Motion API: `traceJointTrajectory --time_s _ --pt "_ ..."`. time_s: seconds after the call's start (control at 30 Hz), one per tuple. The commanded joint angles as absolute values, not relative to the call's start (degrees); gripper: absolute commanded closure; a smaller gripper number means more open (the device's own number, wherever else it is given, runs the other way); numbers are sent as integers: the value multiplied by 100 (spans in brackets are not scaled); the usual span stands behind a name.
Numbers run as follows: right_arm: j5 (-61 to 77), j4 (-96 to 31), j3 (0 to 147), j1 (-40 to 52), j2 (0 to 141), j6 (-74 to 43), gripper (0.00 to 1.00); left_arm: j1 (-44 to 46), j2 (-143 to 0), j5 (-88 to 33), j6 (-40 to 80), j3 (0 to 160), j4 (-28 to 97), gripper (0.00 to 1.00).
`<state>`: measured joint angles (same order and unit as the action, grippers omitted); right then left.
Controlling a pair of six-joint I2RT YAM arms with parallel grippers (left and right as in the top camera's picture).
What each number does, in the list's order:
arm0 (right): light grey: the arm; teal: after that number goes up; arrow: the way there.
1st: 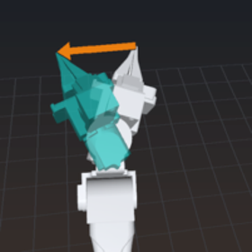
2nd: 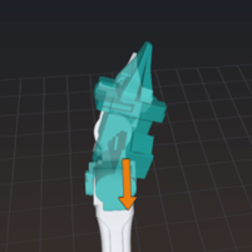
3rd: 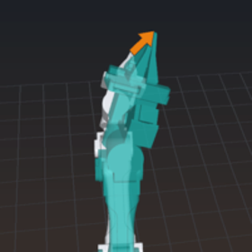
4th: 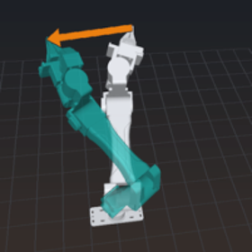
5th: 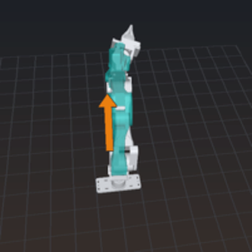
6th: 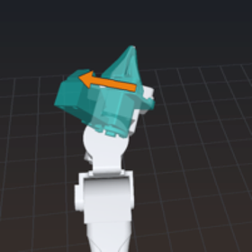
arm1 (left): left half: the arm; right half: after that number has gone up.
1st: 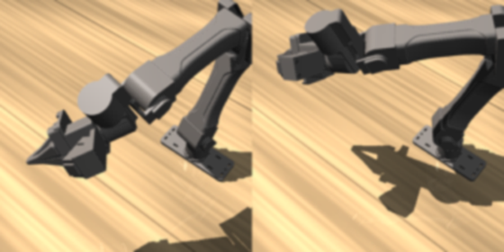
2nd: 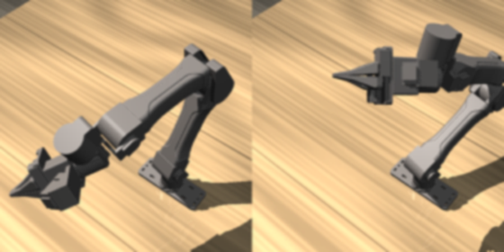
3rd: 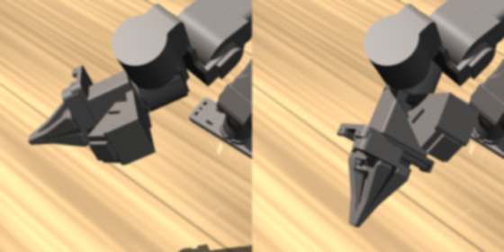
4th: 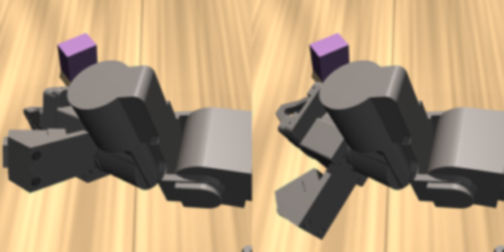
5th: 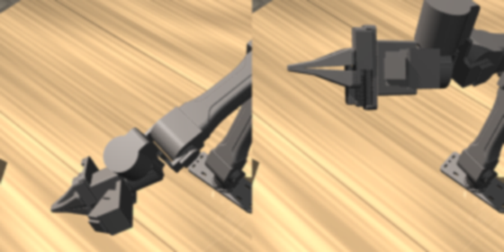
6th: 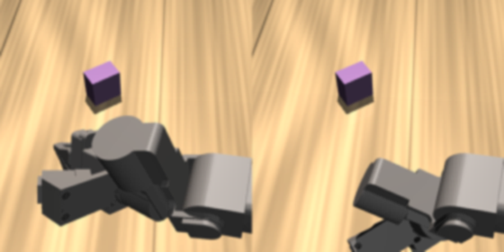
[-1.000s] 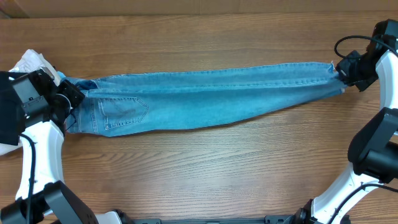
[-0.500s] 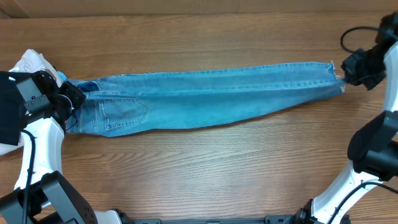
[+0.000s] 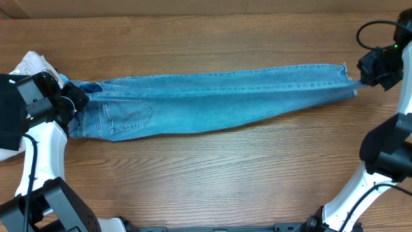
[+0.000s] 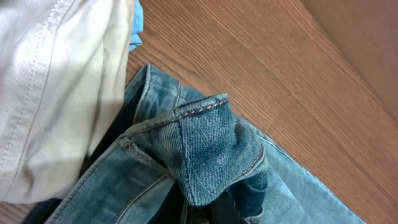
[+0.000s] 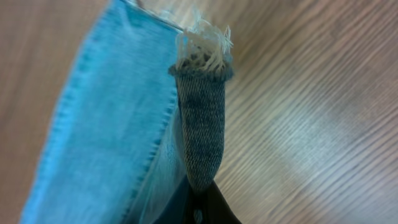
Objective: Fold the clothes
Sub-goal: 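Hold the folded jeans and stretch them taut between left and right grippers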
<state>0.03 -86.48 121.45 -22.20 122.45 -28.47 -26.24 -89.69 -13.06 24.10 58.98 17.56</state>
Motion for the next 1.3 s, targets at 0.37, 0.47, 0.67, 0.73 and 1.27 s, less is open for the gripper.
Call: traceJointTrajectory --time_s 0.37,0.47,0.67,0.73,1.27 --pt "-897 -8495 12298 -2648 12663 -2871 96 -2768 -8969 -687 2491 6097 1621 96" --pt "-897 -8377 12298 -2620 12912 -2869 96 -2768 -8969 -685 2491 6097 1621 96" --pt "-794 -7564 12296 -2429 13231 -2867 95 -2768 -8995 -386 2491 6097 1459 96" --pt "-545 -6877 12296 -2329 13288 -2840 52 -2766 -9080 -344 2491 6097 1111 85" --pt "497 -6908 12352 -2086 13288 -1754 0 -2668 -9467 -2552 2320 6156 1168 0"
